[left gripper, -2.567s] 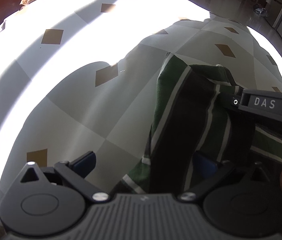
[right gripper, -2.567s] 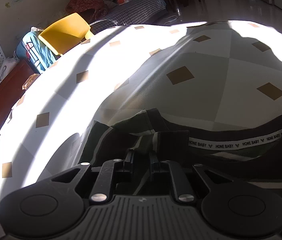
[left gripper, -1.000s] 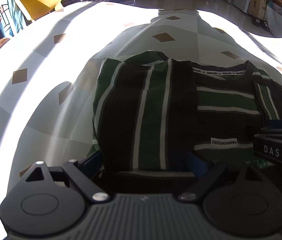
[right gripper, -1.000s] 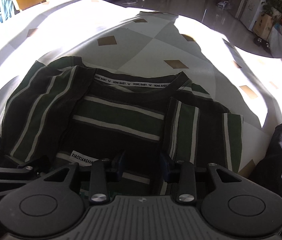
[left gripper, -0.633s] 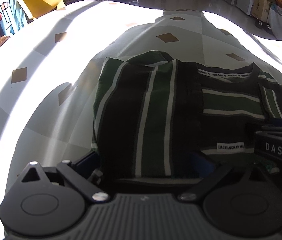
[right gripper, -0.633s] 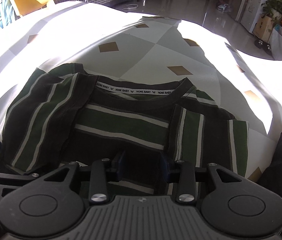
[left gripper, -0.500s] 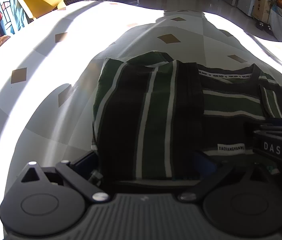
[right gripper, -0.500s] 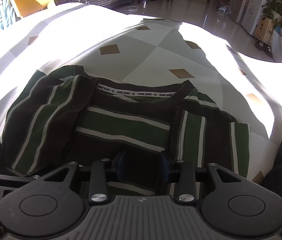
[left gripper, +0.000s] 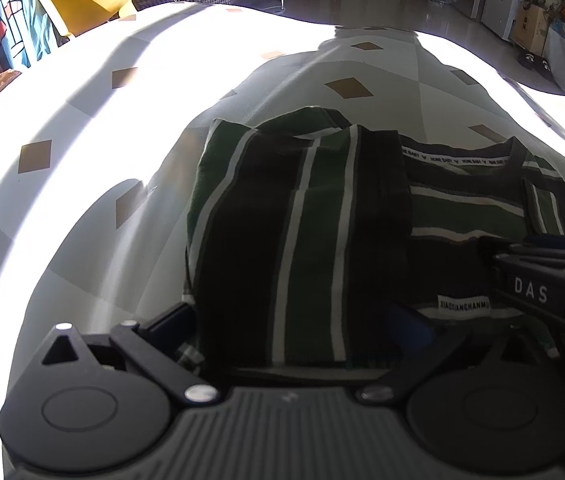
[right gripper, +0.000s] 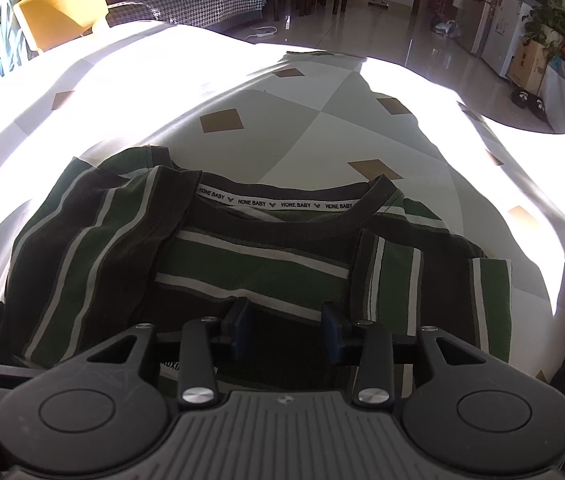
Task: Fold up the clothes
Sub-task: 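Press the folded garment flat with the right gripper while the left gripper holds it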
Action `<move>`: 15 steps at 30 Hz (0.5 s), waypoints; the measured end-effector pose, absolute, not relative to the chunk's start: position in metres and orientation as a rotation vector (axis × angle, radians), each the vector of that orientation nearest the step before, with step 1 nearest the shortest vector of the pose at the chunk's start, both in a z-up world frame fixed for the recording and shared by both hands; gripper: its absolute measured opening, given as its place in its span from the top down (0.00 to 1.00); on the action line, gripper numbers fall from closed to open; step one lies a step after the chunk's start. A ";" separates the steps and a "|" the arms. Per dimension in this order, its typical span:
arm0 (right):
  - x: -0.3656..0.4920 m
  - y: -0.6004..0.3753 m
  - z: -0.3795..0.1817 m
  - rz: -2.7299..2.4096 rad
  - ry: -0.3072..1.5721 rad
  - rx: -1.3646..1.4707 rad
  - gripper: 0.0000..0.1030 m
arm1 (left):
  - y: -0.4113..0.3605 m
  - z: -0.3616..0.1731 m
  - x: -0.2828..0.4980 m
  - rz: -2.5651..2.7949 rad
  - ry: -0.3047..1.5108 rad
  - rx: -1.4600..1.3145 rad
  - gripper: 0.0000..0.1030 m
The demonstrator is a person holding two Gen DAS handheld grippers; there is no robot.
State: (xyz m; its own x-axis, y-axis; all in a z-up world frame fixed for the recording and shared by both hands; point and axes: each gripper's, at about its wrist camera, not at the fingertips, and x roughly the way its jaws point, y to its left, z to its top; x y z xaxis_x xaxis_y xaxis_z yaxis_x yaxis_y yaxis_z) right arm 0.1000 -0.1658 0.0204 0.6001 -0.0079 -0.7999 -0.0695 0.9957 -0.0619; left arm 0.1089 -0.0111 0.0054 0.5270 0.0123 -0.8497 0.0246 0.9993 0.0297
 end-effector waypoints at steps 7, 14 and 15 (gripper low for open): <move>0.108 -0.166 0.019 0.032 0.915 -0.082 0.59 | -0.010 0.004 0.115 -0.003 1.013 0.034 0.00; 0.111 -0.166 0.018 0.028 0.911 -0.075 0.55 | -0.011 0.003 0.121 -0.001 1.018 0.030 0.00; 0.111 -0.167 0.019 0.027 0.911 -0.068 0.55 | -0.010 0.003 0.121 -0.001 1.018 0.028 0.00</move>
